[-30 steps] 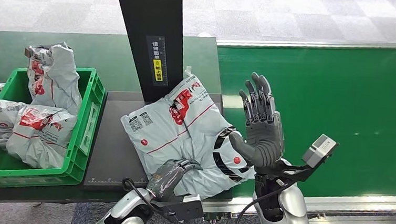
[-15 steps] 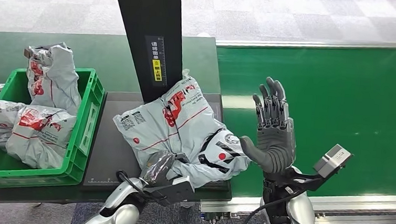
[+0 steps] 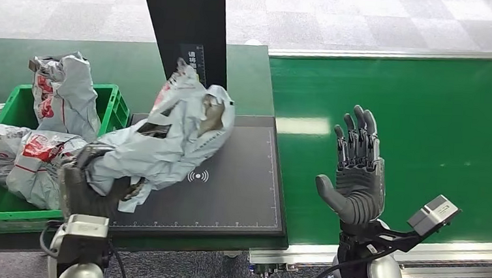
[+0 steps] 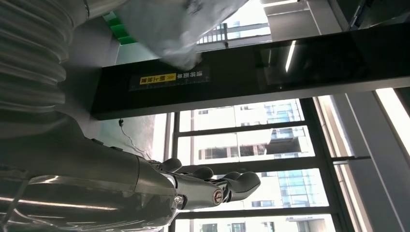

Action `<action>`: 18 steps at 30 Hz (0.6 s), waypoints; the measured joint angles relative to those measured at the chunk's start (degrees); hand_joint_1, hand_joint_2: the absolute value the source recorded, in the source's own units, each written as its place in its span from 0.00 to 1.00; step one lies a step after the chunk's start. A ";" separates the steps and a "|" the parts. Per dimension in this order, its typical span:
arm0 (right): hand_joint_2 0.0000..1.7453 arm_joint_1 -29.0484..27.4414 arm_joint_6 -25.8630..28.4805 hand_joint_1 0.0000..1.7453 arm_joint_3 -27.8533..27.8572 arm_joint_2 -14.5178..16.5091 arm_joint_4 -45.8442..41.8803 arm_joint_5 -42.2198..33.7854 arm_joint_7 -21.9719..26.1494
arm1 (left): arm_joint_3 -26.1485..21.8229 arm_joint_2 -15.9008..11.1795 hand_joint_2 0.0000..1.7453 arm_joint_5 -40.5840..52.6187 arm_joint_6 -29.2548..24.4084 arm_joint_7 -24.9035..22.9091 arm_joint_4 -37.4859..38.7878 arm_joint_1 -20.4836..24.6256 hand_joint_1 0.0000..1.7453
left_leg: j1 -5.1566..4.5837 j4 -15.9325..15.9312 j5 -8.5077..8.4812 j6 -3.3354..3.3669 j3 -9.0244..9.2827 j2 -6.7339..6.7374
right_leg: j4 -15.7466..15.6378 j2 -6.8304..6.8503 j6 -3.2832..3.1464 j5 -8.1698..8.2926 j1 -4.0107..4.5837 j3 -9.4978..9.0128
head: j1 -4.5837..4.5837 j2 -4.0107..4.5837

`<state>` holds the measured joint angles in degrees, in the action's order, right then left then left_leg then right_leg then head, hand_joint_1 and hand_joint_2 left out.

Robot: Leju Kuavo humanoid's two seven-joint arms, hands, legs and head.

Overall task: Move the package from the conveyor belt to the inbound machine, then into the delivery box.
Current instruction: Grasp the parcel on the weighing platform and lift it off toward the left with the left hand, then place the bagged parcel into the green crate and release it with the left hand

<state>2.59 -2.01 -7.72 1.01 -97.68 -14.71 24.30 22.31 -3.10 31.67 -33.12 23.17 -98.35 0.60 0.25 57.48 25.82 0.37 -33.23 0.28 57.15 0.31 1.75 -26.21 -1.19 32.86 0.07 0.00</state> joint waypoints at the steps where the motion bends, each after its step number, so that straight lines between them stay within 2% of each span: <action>1: 1.00 -0.07 0.10 0.00 0.01 0.00 -0.11 0.00 0.02 | -0.99 -0.03 1.00 -0.27 -1.35 1.06 -2.29 -0.95 1.00 | 0.00 0.00 0.00 0.00 0.00 0.00 | 0.00 0.00 0.00 0.00 0.00 0.00 | 0.00 0.00; 6: 1.00 -0.45 0.07 0.00 0.02 0.00 -0.34 0.00 0.04 | -5.79 -0.01 1.00 -1.18 -6.07 4.87 -11.68 -5.30 1.00 | 0.00 0.00 0.01 -0.02 0.01 0.00 | 0.00 0.00 0.00 0.00 0.00 -0.01 | -0.01 0.00; 11: 1.00 -0.78 -0.56 0.00 0.04 0.02 -0.39 0.09 0.07 | -11.40 1.08 1.00 -2.79 -6.91 8.54 -17.94 -9.37 1.00 | 0.00 0.00 0.01 -0.02 0.01 -0.01 | 0.00 0.00 0.00 0.00 0.00 -0.01 | -0.01 0.00; 14: 1.00 -0.86 -0.80 0.00 0.05 0.04 -0.55 0.24 0.07 | -15.33 2.18 1.00 -3.62 -6.92 8.81 -20.12 -10.75 1.00 | 0.00 0.00 0.01 -0.02 0.01 -0.01 | 0.00 0.00 0.00 0.00 0.00 -0.02 | 0.00 0.00; 18: 1.00 -1.49 -0.88 0.00 0.05 0.04 -1.04 0.35 0.07 | -20.41 3.21 1.00 -3.93 -6.85 6.82 -20.84 -11.22 1.00 | 0.00 0.00 0.01 -0.02 0.03 -0.02 | 0.00 0.01 0.00 0.00 0.00 -0.02 | -0.01 0.00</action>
<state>1.10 -2.89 -7.67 1.05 -98.73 -14.36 24.37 1.90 0.11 27.74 -39.97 29.98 -119.19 -10.62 0.25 57.48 25.83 0.34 -33.21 0.26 57.15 0.32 1.75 -26.21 -1.18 32.83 0.06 0.00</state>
